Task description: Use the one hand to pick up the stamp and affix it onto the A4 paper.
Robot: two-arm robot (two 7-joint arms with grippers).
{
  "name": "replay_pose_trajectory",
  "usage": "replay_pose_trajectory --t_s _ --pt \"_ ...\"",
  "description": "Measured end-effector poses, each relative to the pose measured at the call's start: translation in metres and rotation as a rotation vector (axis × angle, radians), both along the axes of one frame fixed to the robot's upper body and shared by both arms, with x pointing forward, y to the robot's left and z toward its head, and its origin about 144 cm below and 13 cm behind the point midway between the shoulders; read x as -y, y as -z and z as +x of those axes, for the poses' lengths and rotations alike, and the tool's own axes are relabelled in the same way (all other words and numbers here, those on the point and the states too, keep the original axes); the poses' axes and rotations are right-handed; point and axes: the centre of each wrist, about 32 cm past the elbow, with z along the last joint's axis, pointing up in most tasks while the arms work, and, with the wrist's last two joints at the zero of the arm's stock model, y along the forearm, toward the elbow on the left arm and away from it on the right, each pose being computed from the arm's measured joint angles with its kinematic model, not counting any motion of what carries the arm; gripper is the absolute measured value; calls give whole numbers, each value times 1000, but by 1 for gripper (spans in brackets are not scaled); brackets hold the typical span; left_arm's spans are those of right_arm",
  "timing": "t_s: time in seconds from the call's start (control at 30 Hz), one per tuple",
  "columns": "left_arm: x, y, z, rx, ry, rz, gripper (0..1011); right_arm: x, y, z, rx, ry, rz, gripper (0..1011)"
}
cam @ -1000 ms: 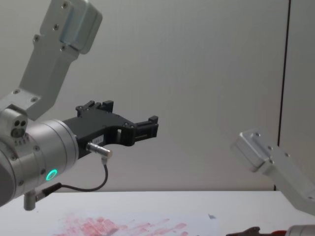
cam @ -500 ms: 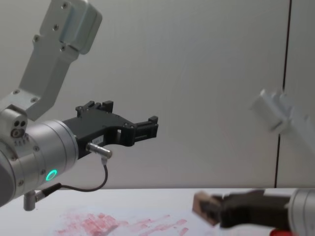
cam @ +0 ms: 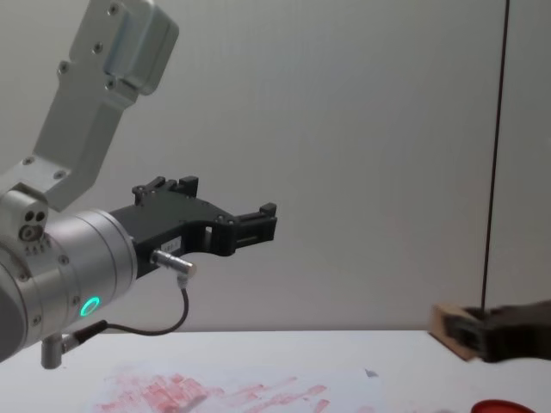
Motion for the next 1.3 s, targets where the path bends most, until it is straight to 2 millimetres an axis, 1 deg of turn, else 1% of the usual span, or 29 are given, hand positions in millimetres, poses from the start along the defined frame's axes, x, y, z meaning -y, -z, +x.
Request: replay_pose_trajectory --t_s 0.2,0.4,1.3 --pt "0 0 0 0 0 0 1001 19 3 -7 -26 47 -34 225" --pt "0 0 0 0 0 0 1001 27 5 -10 -42 63 -57 225" --pt "0 0 0 0 0 0 1001 28 22 -4 -97 58 -149 226"
